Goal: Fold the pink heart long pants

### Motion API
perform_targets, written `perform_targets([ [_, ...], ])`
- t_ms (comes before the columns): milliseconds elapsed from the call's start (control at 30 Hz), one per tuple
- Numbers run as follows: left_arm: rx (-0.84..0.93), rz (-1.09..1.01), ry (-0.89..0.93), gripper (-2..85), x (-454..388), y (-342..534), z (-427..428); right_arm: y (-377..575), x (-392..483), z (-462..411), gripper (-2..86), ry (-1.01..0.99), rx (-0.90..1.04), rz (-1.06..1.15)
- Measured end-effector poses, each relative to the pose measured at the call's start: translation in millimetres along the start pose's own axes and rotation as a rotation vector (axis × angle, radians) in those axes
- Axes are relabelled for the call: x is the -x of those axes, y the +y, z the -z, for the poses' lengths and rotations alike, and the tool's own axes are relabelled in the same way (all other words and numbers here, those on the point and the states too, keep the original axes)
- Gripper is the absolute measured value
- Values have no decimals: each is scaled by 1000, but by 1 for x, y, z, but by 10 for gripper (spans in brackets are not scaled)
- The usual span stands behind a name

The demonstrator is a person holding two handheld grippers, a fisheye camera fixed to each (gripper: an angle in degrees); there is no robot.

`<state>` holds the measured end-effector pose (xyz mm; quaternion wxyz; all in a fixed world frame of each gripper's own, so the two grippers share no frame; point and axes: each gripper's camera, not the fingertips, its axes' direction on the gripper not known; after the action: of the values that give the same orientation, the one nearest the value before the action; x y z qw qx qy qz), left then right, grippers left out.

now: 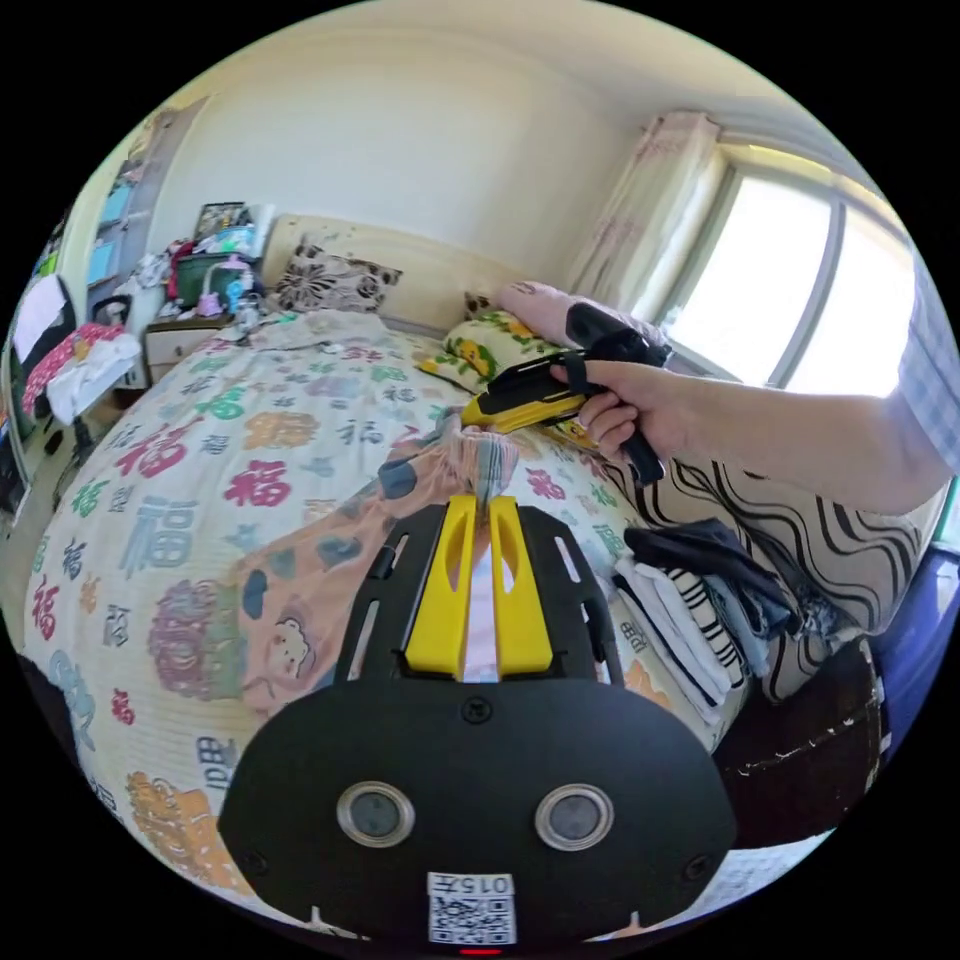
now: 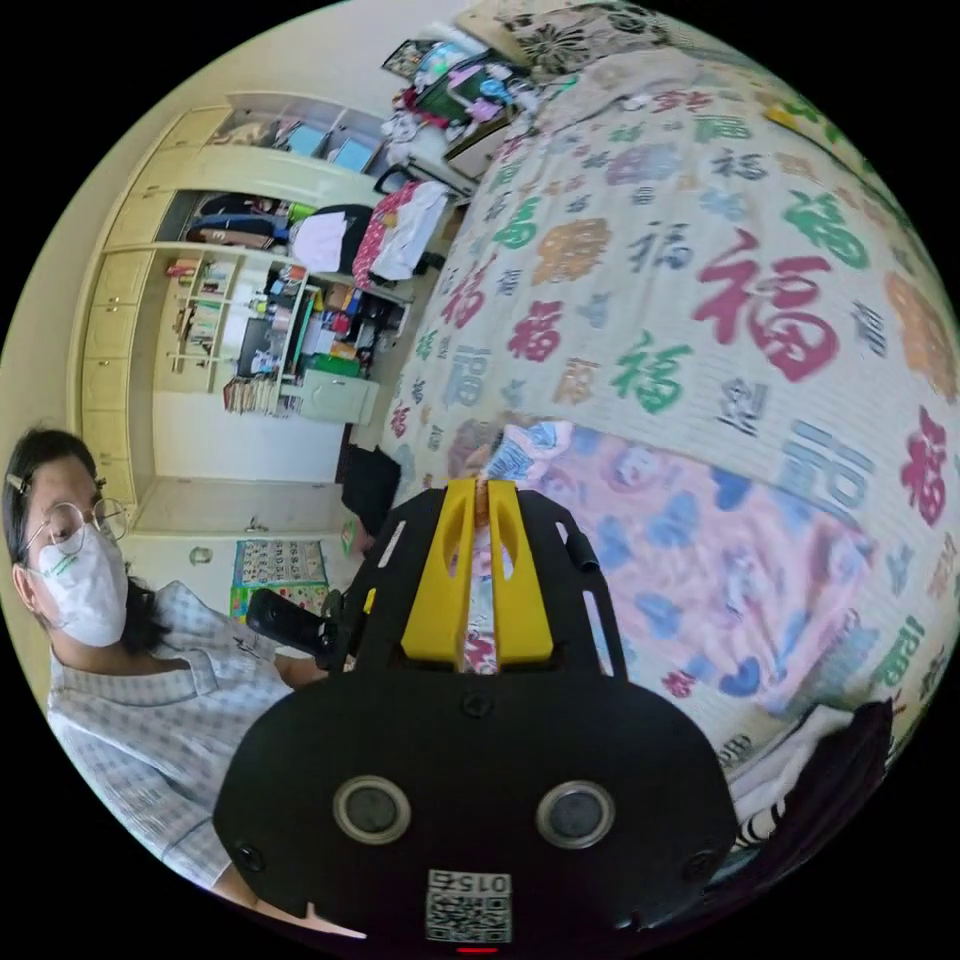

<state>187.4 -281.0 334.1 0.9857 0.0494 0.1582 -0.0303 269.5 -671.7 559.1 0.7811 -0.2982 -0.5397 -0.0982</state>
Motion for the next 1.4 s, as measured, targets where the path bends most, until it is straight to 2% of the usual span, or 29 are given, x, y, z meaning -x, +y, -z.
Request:
perform_targets([
  [100, 58, -91, 28, 1, -82, -14, -72, 27, -52, 56, 9, 65, -14, -43],
  [267, 215, -259, -41, 10, -199, -25, -199, 51, -145, 116, 21, 181, 51, -129],
  [333, 346, -318, -109, 25, -239, -18, -264, 54, -172, 118, 31, 214, 103, -169],
  [433, 516, -327, -95, 55, -268, -13, -323, 61, -201, 125, 48, 336, 164, -243],
  [567, 528, -337, -26, 69, -297, -28, -337, 82, -200, 155, 73, 441, 92, -221],
  [733, 752, -507, -110, 83, -345, -54, -371, 100, -177, 170, 71, 374, 98, -112],
  [933, 852, -632, -200, 92, -378, -54, -424, 99, -171, 167, 63, 376, 149, -79],
  [1067, 864, -717, -239, 92, -398, -42, -445, 98, -186, 163, 66, 384, 215, -128],
  [1200, 852, -828, -286, 87, -420, -29, -460, 101, -184, 176, 60, 354, 197, -172],
  [1400, 795, -856, -324, 90, -431, -30, -456, 98, -146, 200, 42, 404, 115, -77],
])
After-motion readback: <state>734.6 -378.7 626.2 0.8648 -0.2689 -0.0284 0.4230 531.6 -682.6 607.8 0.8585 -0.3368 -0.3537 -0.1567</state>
